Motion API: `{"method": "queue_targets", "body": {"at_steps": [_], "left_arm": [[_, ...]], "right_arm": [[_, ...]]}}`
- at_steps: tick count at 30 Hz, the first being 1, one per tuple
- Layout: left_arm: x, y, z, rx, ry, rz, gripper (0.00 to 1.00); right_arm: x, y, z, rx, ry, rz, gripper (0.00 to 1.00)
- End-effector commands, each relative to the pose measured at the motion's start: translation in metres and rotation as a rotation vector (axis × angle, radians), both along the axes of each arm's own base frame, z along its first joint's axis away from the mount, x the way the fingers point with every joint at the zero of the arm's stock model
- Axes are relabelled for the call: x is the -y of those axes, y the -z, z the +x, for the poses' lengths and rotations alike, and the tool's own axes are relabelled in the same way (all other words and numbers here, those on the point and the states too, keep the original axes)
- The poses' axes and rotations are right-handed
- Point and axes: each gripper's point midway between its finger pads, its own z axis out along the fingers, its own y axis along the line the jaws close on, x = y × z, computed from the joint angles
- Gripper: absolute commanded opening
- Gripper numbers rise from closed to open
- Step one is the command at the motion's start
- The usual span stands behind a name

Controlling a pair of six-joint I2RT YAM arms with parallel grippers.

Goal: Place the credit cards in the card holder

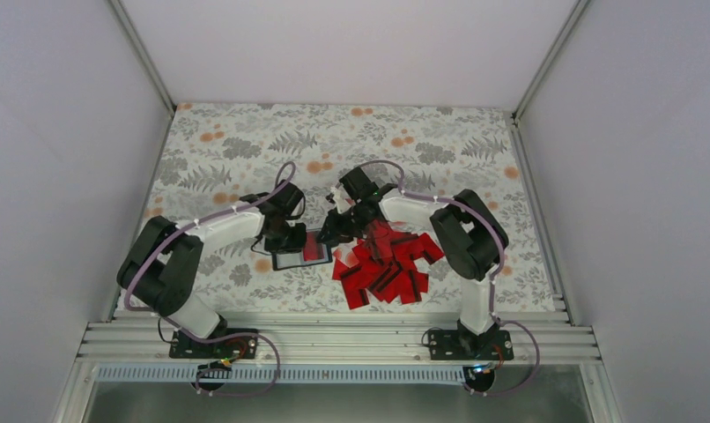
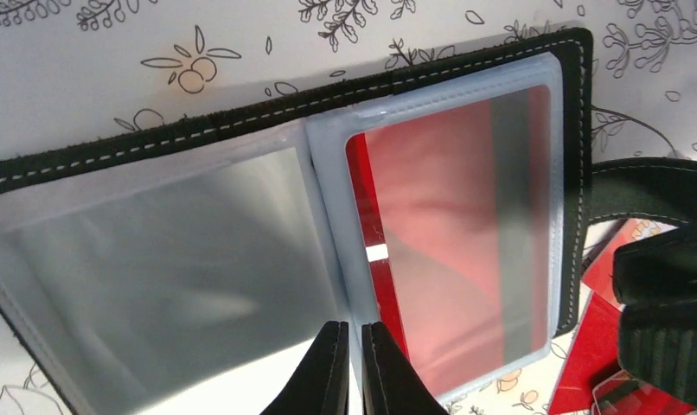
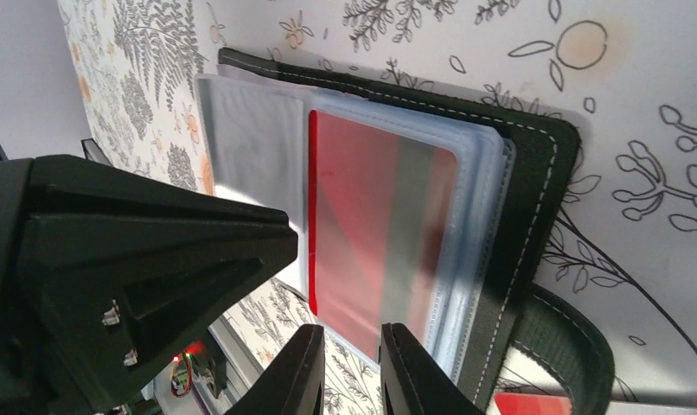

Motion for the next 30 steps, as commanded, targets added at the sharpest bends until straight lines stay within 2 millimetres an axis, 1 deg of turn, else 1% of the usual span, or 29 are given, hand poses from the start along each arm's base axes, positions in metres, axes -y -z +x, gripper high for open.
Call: {"method": "queue_targets", "body": {"at_steps": [1,6,17,21,23,25,30], "left_arm": [[0.004,0.005,0.005,0.004,0.03,-0.022,0.06],[0.005,0.01,0.007,-0.006,0.04,-0.016,0.06],[0.008,0.016,0.01,-0.02,0.055,-0.013,0.05],[0.008,0.018,0.01,-0.024,0.059,-0.012,0.05],[0.008,0.018,0.01,-0.024,0.06,-0.014,0.05],[0.01,0.019,0.01,-0.025,0.063,-0.017,0.05],[0.012,0.022,0.01,-0.035,0.069,-0.029,0.03]], "right_arm": [[0.001,0.015,-0.003,-0.018,-0.002,-0.018,0.18],[0.002,0.024,-0.005,-0.037,-0.001,-0.029,0.18],[0.001,0.034,-0.005,-0.053,-0.004,-0.041,0.19],[0.004,0.036,-0.008,-0.061,-0.001,-0.054,0.24],[0.005,0.035,-0.008,-0.058,0.001,-0.059,0.27],[0.004,0.034,-0.008,-0.061,0.002,-0.053,0.28],[-0.006,0.024,-0.009,-0.079,-0.014,0.021,0.27]]}}
